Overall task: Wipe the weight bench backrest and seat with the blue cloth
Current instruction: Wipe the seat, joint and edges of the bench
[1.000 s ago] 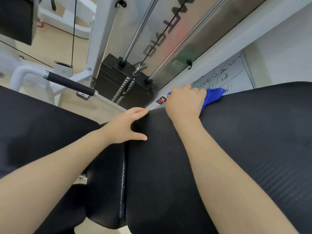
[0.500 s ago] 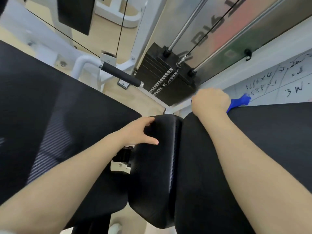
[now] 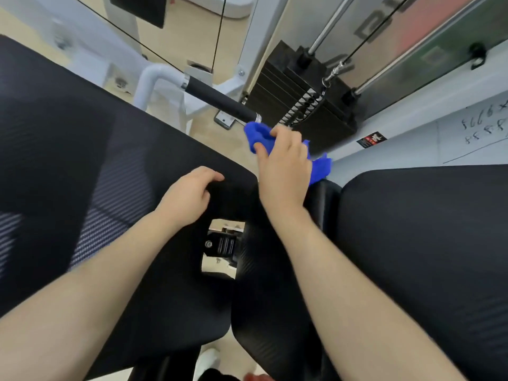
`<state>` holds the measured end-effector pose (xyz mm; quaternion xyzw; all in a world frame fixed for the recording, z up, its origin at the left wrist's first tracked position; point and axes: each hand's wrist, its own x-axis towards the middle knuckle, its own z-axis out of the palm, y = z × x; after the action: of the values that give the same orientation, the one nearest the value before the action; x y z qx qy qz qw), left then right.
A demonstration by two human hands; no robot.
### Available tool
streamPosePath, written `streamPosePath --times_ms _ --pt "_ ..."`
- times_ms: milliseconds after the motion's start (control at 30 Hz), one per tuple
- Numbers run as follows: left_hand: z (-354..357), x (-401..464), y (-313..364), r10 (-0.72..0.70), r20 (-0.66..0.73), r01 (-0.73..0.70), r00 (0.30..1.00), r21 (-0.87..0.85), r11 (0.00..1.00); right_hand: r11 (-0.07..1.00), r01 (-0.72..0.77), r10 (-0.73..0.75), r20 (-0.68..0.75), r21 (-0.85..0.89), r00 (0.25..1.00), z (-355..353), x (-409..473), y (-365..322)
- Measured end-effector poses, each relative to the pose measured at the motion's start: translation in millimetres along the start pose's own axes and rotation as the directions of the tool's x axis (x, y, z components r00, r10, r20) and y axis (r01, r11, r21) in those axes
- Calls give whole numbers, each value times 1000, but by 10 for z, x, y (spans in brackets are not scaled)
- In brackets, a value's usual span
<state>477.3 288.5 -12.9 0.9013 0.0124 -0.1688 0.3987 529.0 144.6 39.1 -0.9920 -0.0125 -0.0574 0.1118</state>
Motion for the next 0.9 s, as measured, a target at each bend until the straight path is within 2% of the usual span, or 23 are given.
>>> streamPosePath --times_ms 67,133,167,233,333,467,567,633,700,767,833,867,900 --pt "-11 13 -66 -16 29 12 999 125 992 996 44 -44 0 -80 999 253 -242 -111" --pt "23 73 -139 -16 100 -14 995 290 957 979 98 -78 116 -179 990 532 -324 -173" --pt "35 104 -156 -15 137 -38 990 379 925 974 119 -85 178 -193 980 635 -269 -171" --pt "51 189 -248 -12 173 -76 985 489 869 988 53 -16 242 -146 970 894 -57 -164" --pt "52 224 -293 -29 150 -37 988 419 907 987 -46 92 307 -156 947 1154 113 -150" --pt "81 221 -308 -10 122 -31 992 326 945 982 55 15 360 -183 933 1236 -28 -96" --pt "65 203 -251 -59 161 4 985 323 947 976 119 -24 450 -183 893 1120 -86 -98" --pt "5 201 -188 -98 207 26 973 326 945 952 210 -59 541 -222 839 1026 -110 -126" --pt "-63 206 -139 -125 241 46 962 309 950 920 310 -85 650 -240 755 886 -114 -142" --pt "-130 187 -79 -148 256 79 955 263 962 856 464 -97 811 -228 577 699 -133 -170" --pt "-165 147 -19 -155 265 97 952 219 971 720 677 -167 909 -152 382 484 -175 -230" --pt "-176 138 -1 -145 262 93 954 200 975 668 736 -233 910 -107 343 392 -151 -255" --pt "-194 130 32 -127 253 84 959 175 981 644 759 -310 872 -100 378 274 -71 -282"
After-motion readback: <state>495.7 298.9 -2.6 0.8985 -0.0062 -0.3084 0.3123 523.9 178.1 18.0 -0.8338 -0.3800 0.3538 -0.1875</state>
